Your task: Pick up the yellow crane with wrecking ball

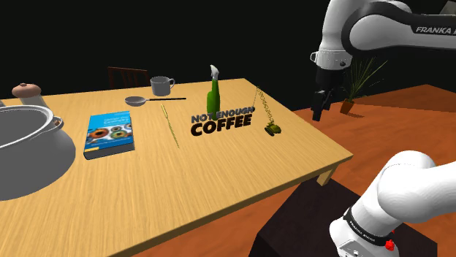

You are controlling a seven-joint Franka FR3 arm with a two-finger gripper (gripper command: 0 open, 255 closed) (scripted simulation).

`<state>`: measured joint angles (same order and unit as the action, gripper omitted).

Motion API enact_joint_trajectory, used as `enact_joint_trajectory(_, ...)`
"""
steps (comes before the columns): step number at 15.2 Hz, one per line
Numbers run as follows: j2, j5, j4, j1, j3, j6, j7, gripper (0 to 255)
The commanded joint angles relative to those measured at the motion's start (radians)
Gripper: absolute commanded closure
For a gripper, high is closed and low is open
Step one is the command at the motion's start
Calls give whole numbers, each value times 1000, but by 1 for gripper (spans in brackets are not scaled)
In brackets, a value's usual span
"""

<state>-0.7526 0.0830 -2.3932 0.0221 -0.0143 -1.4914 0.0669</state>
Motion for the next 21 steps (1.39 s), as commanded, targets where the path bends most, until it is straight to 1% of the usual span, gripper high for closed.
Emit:
enact_joint_trajectory(1,0,0,0,0,0,0,0,0)
enact_joint_trajectory(6,125,-12,2,29,9,-195,-70,0)
enact_joint_trajectory(12,294,-24,48,61,24,-407,-145,0)
enact_joint_trajectory(18,473,-38,135,89,43,-588,-211,0)
enact_joint_trajectory(21,550,-46,184,100,53,-654,-236,0)
